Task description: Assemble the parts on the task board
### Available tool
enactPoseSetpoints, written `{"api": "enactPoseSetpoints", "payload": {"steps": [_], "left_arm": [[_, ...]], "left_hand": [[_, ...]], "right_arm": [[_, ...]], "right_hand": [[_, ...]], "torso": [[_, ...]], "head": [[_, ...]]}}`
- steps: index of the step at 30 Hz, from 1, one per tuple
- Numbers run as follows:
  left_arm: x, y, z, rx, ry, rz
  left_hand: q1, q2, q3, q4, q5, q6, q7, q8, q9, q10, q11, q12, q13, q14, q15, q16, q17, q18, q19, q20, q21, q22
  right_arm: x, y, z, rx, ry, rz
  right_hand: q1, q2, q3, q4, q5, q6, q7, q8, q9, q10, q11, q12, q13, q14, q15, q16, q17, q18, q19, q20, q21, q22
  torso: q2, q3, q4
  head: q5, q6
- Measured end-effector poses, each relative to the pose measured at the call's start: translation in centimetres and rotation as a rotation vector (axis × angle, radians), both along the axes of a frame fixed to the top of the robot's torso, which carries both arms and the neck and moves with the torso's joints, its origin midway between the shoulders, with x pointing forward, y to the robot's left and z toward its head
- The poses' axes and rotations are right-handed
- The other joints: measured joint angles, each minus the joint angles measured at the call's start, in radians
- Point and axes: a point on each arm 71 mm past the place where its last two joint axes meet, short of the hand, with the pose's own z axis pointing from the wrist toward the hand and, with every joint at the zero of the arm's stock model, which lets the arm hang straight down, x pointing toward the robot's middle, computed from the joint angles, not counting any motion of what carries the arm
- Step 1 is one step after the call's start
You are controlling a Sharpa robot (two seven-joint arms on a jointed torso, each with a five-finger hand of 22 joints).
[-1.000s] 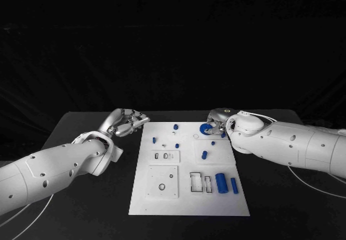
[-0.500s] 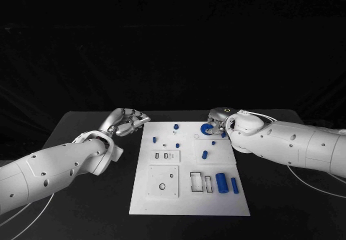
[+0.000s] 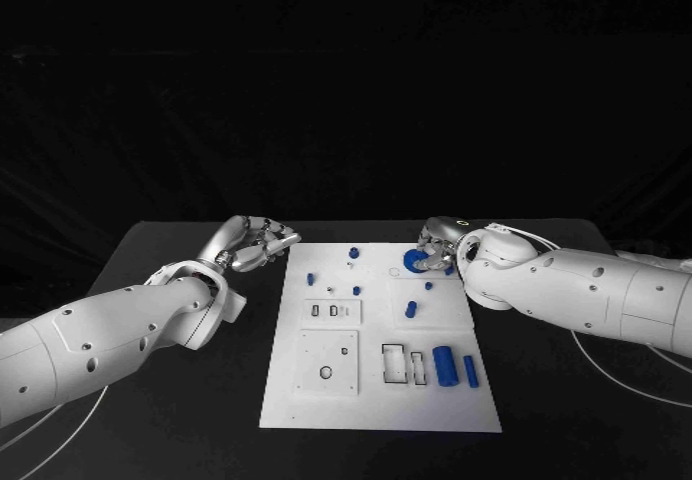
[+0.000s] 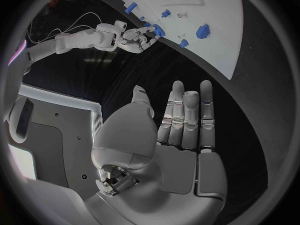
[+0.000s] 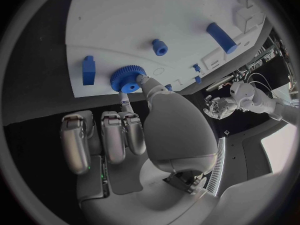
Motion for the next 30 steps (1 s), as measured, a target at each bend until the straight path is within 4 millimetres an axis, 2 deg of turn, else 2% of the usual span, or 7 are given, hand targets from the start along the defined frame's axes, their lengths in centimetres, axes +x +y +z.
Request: {"api": "enactPoseSetpoints", "payload": {"steps": [11, 21, 30], "left_arm": [[0.0, 0.0, 0.0, 0.001, 0.0, 0.001], [0.2, -0.1, 0.0, 0.002, -0.001, 0.001], [0.3, -0.1, -0.1, 0.003, -0.002, 0.003]], "left_hand": [[0.0, 0.0, 0.0, 0.0, 0.0, 0.0, 0.0, 0.0, 0.0, 0.0, 0.0, 0.0, -0.002, 0.0, 0.0, 0.0, 0.0, 0.0, 0.0, 0.0, 0.0, 0.0], [0.0, 0.0, 0.0, 0.0, 0.0, 0.0, 0.0, 0.0, 0.0, 0.0, 0.0, 0.0, -0.001, 0.0, 0.0, 0.0, 0.0, 0.0, 0.0, 0.0, 0.0, 0.0], [0.0, 0.0, 0.0, 0.0, 0.0, 0.0, 0.0, 0.0, 0.0, 0.0, 0.0, 0.0, -0.002, 0.0, 0.0, 0.0, 0.0, 0.0, 0.0, 0.0, 0.0, 0.0]], "right_arm": [[-1.1, 1.7, 1.7, 0.146, -0.03, 0.041], [-2.0, 5.0, 2.4, 0.206, -0.044, 0.126], [-1.9, 7.7, 2.5, 0.21, -0.051, 0.182]], "right_hand": [[0.005, -0.005, 0.005, -0.008, -0.001, 0.004, 0.003, 0.006, 0.0, 0.002, 0.005, 0.0, 0.0, 0.004, 0.004, 0.0, 0.0, 0.0, 0.0, 0.0, 0.0, 0.0], [0.003, -0.003, 0.006, -0.011, 0.004, 0.006, 0.005, 0.006, 0.0, -0.001, 0.009, 0.0, 0.0, 0.0, 0.008, 0.0, 0.0, 0.0, 0.0, 0.0, 0.0, 0.0], [0.002, -0.002, 0.012, -0.017, 0.006, 0.006, 0.005, -0.006, 0.0, -0.002, 0.009, 0.0, 0.0, 0.0, 0.008, 0.0, 0.0, 0.0, 0.0, 0.0, 0.0, 0.0]], "torso": [[0.0, 0.0, -0.0009], [0.0, 0.0003, 0.0], [-0.001, -0.0005, 0.001]], "head": [[0.002, -0.003], [0.0, -0.003], [-0.003, -0.005]]}}
